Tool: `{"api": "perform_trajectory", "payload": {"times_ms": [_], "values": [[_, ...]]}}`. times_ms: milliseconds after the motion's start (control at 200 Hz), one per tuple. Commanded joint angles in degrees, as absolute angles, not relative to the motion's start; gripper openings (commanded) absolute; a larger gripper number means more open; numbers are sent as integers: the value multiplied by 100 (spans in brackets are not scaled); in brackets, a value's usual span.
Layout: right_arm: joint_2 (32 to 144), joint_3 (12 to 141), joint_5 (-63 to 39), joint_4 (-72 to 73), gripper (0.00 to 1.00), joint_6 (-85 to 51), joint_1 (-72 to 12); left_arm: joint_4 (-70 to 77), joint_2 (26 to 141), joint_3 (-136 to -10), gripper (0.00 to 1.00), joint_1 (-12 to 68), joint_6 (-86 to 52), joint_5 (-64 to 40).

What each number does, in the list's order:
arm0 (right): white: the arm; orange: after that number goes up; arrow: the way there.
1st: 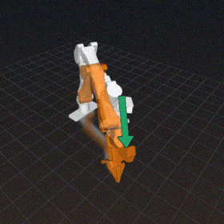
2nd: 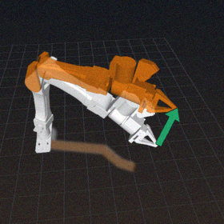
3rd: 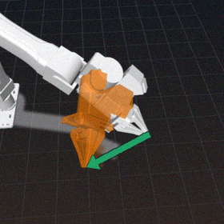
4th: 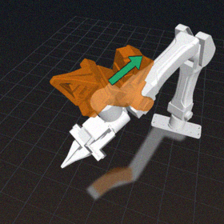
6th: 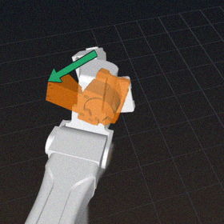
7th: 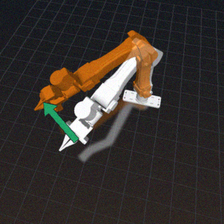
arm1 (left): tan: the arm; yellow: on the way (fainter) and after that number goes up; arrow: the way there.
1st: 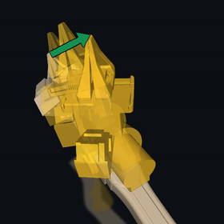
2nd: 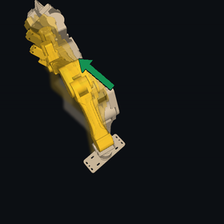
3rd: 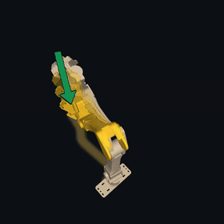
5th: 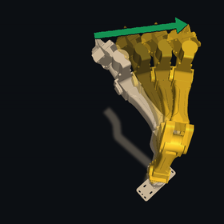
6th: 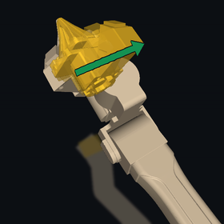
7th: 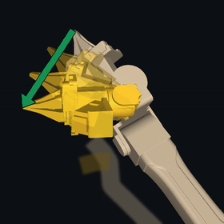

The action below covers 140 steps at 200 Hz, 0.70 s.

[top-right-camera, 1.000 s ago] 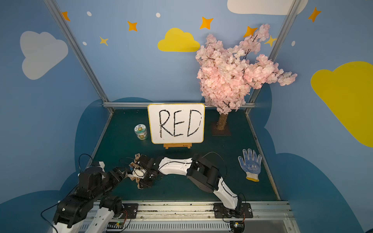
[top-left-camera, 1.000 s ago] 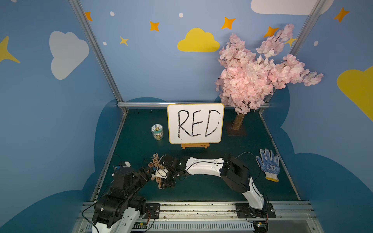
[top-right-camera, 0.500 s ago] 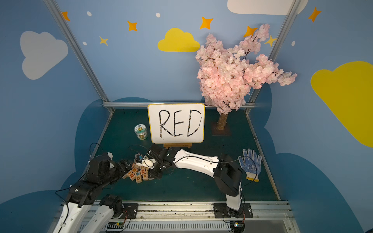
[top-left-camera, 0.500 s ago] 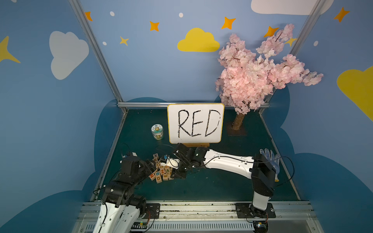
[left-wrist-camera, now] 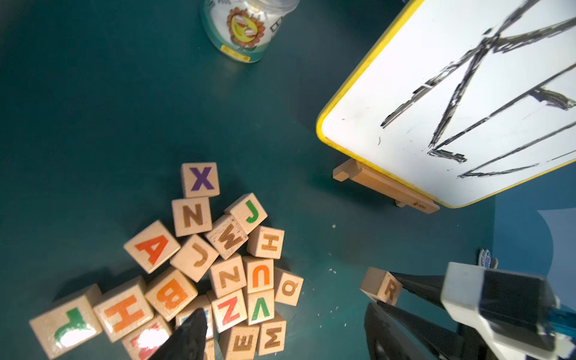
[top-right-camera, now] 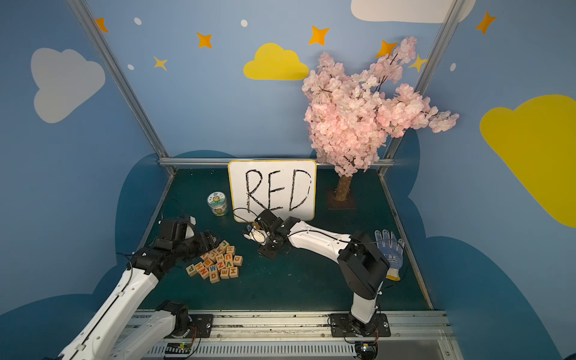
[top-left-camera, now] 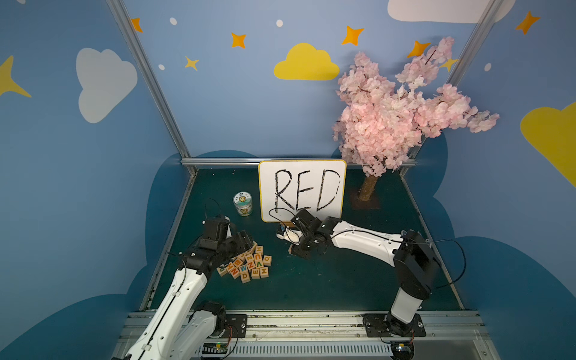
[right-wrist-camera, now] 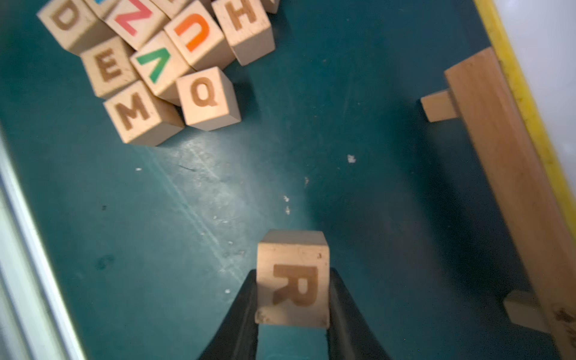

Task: Assemble the uppercase word "red" with letter blocks
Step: Place the letter block at the center of the board.

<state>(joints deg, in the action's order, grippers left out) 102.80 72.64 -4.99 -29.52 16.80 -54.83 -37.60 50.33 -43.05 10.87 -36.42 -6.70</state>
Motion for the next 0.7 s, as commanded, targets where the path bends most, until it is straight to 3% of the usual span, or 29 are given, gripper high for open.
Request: {"api": "perform_trajectory", "payload": {"times_ms": [0, 421, 696], "values": [[10578, 7175, 11, -2417, 9, 2111, -5449, -3463, 5273, -4602, 78, 1064, -3146, -882], [11093, 7127, -29, -1193, 12, 2493, -5423, -3015, 5962, -4588, 80, 954, -2810, -1497], [11139, 7062, -229, -1272, 21, 2632, -5423, -2854, 6124, -4555, 80, 801, -2723, -1700]]}}
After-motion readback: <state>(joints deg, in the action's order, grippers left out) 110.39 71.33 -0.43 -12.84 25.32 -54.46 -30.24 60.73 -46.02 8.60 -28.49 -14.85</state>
